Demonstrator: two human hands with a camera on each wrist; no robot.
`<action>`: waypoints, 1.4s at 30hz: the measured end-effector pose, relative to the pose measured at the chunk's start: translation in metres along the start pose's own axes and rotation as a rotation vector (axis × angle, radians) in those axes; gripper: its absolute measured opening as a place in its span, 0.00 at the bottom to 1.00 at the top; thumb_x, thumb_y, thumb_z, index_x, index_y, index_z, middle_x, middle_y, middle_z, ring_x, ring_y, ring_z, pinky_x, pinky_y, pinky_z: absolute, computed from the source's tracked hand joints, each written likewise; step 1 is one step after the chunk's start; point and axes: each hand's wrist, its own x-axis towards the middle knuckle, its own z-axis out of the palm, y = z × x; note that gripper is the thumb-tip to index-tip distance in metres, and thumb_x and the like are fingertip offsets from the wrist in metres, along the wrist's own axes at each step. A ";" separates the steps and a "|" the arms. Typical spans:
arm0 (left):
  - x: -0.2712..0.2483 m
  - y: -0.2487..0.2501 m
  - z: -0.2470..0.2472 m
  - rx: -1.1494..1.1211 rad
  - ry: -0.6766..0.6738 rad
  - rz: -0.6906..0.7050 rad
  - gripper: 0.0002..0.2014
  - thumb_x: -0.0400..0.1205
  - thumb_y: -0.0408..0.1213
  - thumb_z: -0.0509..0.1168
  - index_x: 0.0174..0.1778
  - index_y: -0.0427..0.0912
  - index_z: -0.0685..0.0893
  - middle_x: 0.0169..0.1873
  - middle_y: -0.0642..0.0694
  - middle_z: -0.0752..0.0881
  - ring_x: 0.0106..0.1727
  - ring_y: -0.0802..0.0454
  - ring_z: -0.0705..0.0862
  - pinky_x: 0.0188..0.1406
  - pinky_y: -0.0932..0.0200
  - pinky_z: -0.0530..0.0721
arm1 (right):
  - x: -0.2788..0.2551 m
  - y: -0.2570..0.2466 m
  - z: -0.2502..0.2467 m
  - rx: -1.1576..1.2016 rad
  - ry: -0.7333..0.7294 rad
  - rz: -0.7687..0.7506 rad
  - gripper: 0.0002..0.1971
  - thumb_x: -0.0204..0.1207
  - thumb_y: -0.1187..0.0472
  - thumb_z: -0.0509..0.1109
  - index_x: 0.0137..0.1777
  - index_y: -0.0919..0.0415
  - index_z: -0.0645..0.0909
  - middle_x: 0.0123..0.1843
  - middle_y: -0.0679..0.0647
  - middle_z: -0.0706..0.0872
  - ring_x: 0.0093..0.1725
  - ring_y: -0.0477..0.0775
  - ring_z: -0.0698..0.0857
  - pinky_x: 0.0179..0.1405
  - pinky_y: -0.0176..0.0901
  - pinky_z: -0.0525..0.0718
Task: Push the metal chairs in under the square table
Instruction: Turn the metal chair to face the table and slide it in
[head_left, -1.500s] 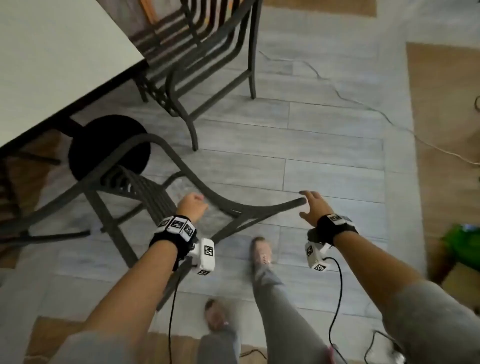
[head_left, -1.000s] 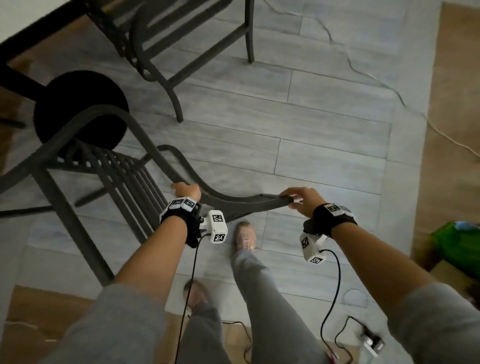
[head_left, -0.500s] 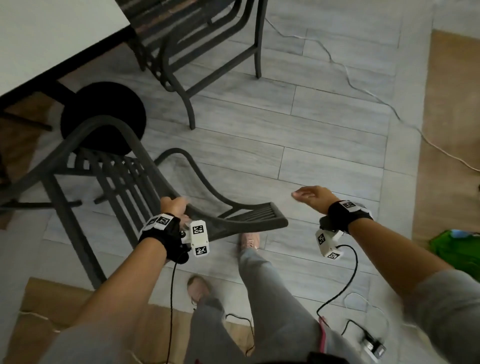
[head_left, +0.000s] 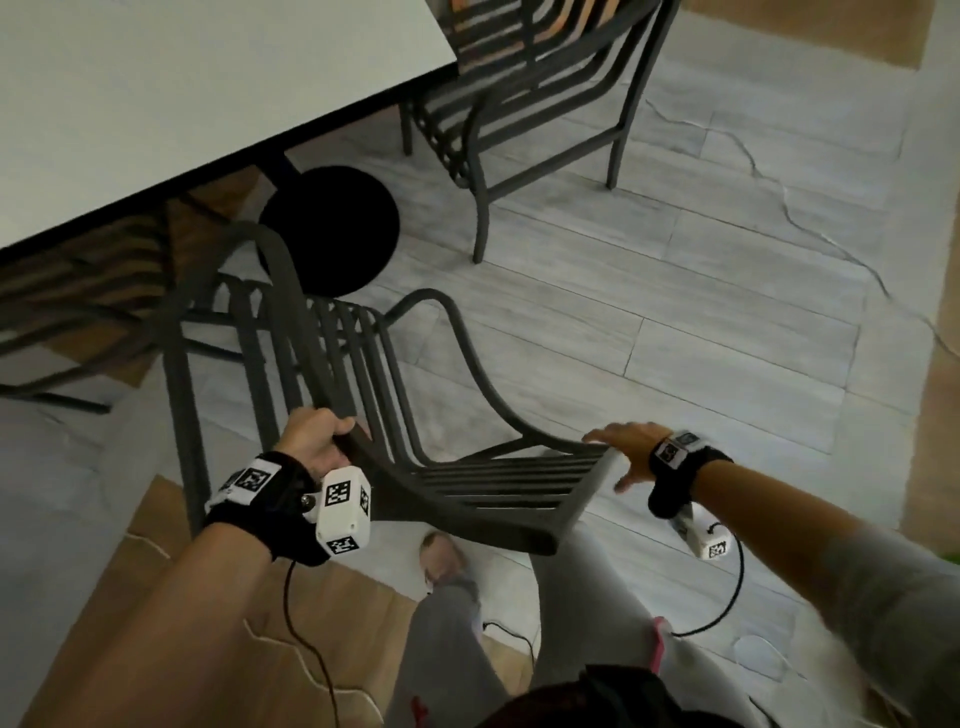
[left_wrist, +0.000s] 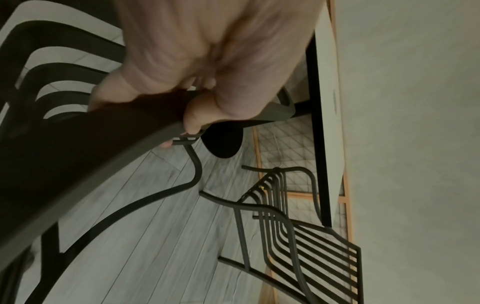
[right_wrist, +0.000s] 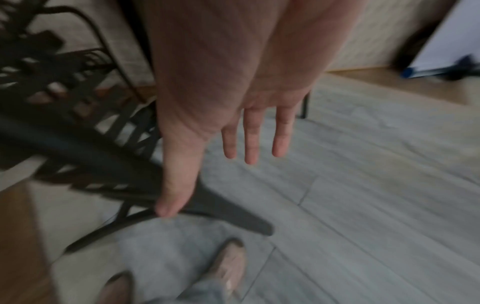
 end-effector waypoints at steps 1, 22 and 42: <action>-0.004 0.000 -0.007 -0.019 -0.011 -0.001 0.09 0.82 0.16 0.51 0.41 0.29 0.74 0.41 0.35 0.76 0.42 0.42 0.79 0.58 0.38 0.77 | 0.005 -0.022 0.008 -0.036 -0.011 -0.079 0.40 0.65 0.44 0.77 0.76 0.41 0.63 0.71 0.50 0.77 0.68 0.61 0.80 0.63 0.57 0.79; -0.042 -0.002 -0.223 -0.021 -0.178 0.267 0.18 0.78 0.14 0.42 0.34 0.40 0.69 0.36 0.40 0.74 0.42 0.42 0.77 0.43 0.42 0.78 | -0.086 -0.197 -0.114 -0.312 0.832 -0.413 0.10 0.67 0.53 0.76 0.45 0.56 0.82 0.27 0.55 0.87 0.26 0.64 0.83 0.33 0.42 0.72; -0.031 -0.031 -0.275 0.055 -0.107 0.091 0.38 0.65 0.41 0.71 0.71 0.32 0.71 0.75 0.31 0.70 0.72 0.27 0.71 0.68 0.32 0.74 | -0.107 -0.319 -0.040 -0.386 0.851 -0.578 0.12 0.78 0.49 0.54 0.58 0.47 0.72 0.22 0.48 0.80 0.20 0.53 0.80 0.25 0.45 0.84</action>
